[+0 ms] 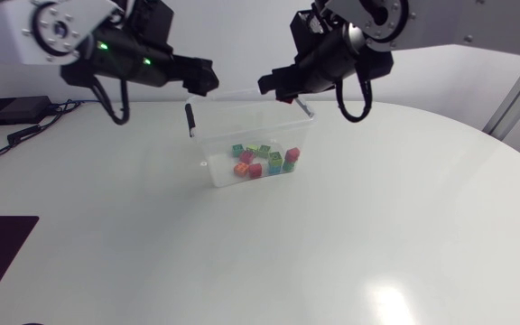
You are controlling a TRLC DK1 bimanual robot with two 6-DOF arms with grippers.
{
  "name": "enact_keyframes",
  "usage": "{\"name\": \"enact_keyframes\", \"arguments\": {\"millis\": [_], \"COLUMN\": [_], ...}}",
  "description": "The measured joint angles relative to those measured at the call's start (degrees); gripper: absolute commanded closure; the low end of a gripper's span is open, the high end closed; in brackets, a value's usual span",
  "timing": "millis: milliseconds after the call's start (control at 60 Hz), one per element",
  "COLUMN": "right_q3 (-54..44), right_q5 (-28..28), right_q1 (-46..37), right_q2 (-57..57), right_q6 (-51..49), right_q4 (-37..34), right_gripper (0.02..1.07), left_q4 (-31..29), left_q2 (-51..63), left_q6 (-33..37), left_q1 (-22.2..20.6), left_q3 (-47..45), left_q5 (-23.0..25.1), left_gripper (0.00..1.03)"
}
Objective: Place the duplo bricks in the container
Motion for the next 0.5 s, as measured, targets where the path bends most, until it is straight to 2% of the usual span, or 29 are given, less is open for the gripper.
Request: {"name": "enact_keyframes", "arguments": {"millis": [150,300,350,400,467,500], "right_q3": [6.4,13.18,15.21,17.31,19.58,20.41], "right_q5": [-0.02,0.07,0.28,0.68,1.14,1.38], "right_q1": [-0.09,-0.04,-0.07,-0.07,-0.13,-0.17], "right_q2": [6.91,15.06,17.44,19.93,22.95,24.06], "right_q6": [-0.39,-0.61,-0.94,-1.27,-1.64,-1.7], "right_q4": [0.02,0.02,0.0,0.0,-0.07,-0.48], "right_gripper": [0.78,0.77,0.73,0.59,0.2,0.06], "left_q4": [-2.36,-4.33,-4.81,-5.35,-5.95,-5.99], "left_q2": [-10.56,-18.01,-19.91,-21.73,-24.33,-25.68], "left_q6": [0.52,1.73,2.01,2.21,3.02,3.3], "left_q1": [0.09,1.9,2.64,3.28,4.22,4.72], "left_q3": [-4.94,-11.76,-13.64,-15.17,-17.14,-18.14], "left_q5": [-1.68,-3.19,-3.67,-3.93,-4.11,-4.11], "left_gripper": [0.04,0.04,0.04,0.04,0.04,0.04]}}
